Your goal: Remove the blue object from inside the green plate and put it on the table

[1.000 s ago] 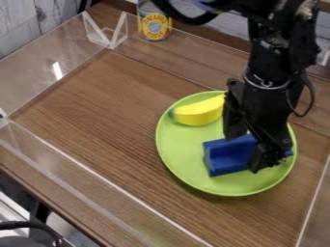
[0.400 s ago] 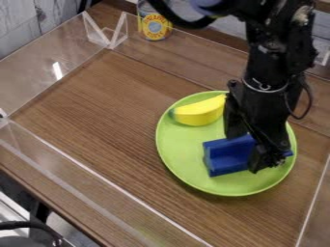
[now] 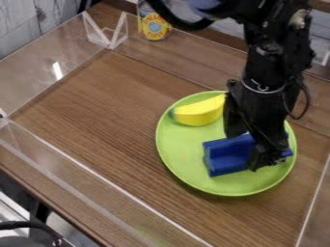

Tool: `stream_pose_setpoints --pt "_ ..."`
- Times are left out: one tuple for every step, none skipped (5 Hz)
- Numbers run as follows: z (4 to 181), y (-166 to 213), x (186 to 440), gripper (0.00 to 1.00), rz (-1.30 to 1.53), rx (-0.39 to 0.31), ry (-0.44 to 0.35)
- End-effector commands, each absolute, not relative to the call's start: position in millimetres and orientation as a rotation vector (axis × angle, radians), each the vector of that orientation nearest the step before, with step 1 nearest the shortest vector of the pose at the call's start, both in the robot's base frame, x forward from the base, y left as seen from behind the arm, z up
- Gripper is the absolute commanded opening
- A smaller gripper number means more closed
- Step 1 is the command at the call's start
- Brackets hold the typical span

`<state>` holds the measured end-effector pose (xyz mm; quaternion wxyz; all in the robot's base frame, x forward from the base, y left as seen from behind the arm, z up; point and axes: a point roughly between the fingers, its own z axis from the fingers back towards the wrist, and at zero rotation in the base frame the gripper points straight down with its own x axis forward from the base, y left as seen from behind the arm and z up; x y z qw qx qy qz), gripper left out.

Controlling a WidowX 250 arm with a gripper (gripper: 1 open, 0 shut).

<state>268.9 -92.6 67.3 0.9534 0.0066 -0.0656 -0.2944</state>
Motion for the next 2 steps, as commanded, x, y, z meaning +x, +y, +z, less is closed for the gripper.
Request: stream_pose_setpoints --pt "67.7 -90.5 272.3 1.0 -0.588 0.012 -0.16" --pt "60.3 -90.7 272.6 1.0 -0.584 0.009 -0.162"
